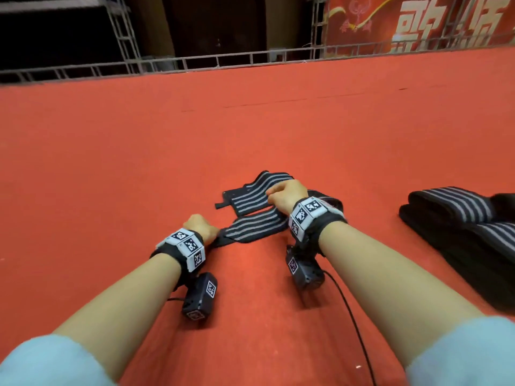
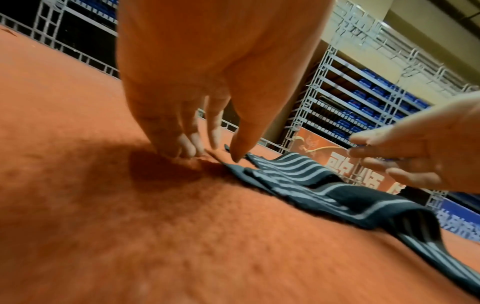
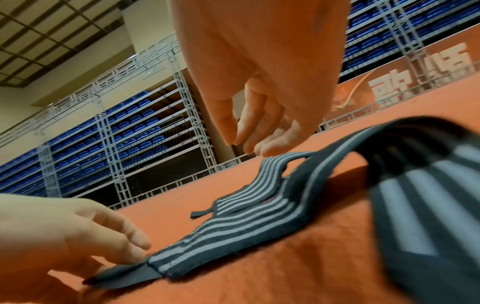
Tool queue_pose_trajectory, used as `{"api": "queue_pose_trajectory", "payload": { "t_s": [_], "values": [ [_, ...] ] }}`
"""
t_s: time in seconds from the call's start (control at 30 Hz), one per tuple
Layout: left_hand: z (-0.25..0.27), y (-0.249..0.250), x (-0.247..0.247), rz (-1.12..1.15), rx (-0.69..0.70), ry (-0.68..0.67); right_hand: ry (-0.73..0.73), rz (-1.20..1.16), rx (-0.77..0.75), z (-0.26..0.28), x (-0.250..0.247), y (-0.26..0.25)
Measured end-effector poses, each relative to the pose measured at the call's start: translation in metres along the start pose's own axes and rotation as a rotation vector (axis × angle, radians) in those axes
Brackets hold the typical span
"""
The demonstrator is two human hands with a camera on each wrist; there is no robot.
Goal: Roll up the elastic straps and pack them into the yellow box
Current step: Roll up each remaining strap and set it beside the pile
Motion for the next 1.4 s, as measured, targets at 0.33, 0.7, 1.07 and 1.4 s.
{"api": "queue_pose_trajectory", "payload": {
  "t_s": [0.33,0.7,1.07,1.4],
  "values": [
    [-0.039,-0.015,-0.002,-0.011,-0.142,-0.253,-0.177,0.743,-0.187,-0.057,0.101,-0.028],
    [-0.027,-0.026,-0.009,0.621,-0.255,-0.375,0.147,0.154,-0.118,-0.053,0.046,-0.016],
    [0.023,-0.023,-0.016,0.746,-0.031,-0.052,0.154,-0.583,-0.032,0.042,-0.07,-0.069],
    [0.097,-0.005,-0.044,0.871,0.056,-0.082,0.36,-0.694,-0.072,0.118,-0.152,-0.067]
  ]
}}
Point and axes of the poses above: each hand's wrist, its own z-axis away from the middle knuckle, its own x-axis out of the palm, y = z × x, the point moved 1 cm from there along -z, towards the middle knuckle, and after that the axes turned 3 degrees about z, right-handed, at the moved point
